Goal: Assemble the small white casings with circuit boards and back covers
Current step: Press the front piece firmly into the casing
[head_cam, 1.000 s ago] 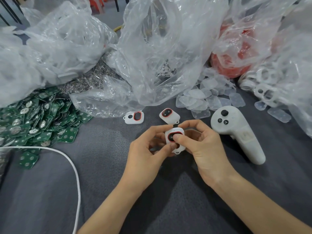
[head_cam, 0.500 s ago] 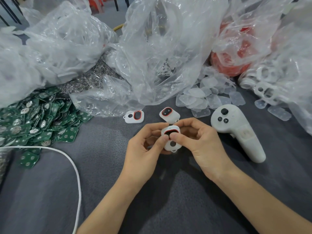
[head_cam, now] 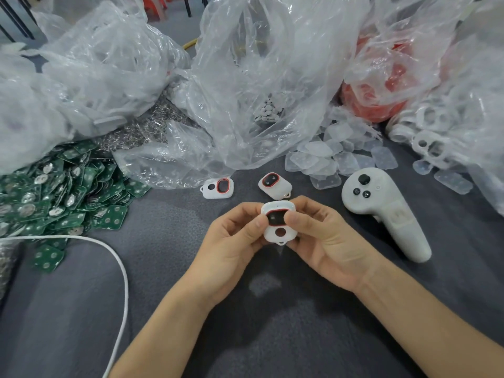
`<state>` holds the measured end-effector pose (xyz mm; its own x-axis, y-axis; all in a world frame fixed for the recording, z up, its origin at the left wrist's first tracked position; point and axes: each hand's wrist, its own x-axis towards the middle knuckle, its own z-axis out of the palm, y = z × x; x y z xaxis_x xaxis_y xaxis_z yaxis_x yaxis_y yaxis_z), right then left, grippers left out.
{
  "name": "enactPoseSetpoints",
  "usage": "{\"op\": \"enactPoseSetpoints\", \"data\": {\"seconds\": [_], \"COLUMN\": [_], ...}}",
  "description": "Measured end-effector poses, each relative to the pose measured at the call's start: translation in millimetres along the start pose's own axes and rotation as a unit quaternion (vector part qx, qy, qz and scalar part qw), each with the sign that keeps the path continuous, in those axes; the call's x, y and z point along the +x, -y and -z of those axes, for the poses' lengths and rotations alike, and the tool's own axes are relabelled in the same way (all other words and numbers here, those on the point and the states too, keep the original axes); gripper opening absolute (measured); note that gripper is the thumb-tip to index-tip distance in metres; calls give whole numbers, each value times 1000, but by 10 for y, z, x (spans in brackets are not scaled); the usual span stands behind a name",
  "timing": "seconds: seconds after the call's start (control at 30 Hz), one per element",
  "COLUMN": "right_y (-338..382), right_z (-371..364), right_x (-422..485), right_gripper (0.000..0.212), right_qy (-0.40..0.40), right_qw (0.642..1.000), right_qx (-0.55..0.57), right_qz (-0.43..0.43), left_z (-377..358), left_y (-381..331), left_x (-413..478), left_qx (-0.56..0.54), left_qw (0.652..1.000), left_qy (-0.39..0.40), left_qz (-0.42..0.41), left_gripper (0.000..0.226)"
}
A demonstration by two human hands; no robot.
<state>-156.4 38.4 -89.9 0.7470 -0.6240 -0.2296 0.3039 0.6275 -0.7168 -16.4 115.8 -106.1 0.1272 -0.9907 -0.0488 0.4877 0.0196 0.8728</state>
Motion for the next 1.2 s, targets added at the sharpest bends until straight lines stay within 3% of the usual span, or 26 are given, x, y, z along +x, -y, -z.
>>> {"op": "enactPoseSetpoints", "data": {"seconds": [0.07,0.2,0.3,0.33,0.4,0.47,0.53,0.6,0.67,0.77,0.83,0.97,1.03,1.13,1.2], "right_y": [5,-7,-27,-34,-44,-59,-84,-115,-136,-125,-5,586,928,1238,1239], "right_z": [13,65,38,26,8,0,-1,31,58,43,-10,-266,-429,-532,-487], "right_x": [-4,-1,12,15,9,-3,-8,-6,5,17,40,328,666,1287,1618], "right_gripper": [7,33,25,27,34,32,16,15,19,23,24,29,31,39,40], "right_qy": [23,43,6,-17,-57,-88,-126,-152,-159,-158,-171,-212,-203,-177,-153], "right_qw": [1000,999,999,996,976,956,920,848,789,764,748,647,623,611,583], "right_qx": [7,19,-28,-82,-201,-273,-363,-492,-572,-594,-588,-632,-674,-750,-793], "right_qz": [-13,-12,17,33,58,66,81,121,156,199,256,370,341,179,87], "left_z": [15,-5,4,30,95,115,105,66,24,-15,-12,13,16,34,47], "left_y": [-4,-33,-74,-83,-73,-35,43,108,159,191,191,151,136,119,122], "left_x": [0,-16,-49,-55,-49,-35,-22,-11,-5,1,0,-12,-20,-33,-41], "left_qx": [-31,-17,153,268,480,598,662,687,673,637,648,649,635,593,583], "left_qw": [999,1000,984,951,839,750,695,674,689,727,719,730,745,783,791], "left_qy": [24,22,-35,-65,-92,-74,-47,-46,-68,-90,-92,-76,-67,-71,-66], "left_qz": [12,3,-84,-140,-238,-273,-275,-268,-258,-239,-233,-199,-191,-173,-171], "left_gripper": [31,30,8,7,9,3,8,11,9,15,16,11,6,11,22]}}
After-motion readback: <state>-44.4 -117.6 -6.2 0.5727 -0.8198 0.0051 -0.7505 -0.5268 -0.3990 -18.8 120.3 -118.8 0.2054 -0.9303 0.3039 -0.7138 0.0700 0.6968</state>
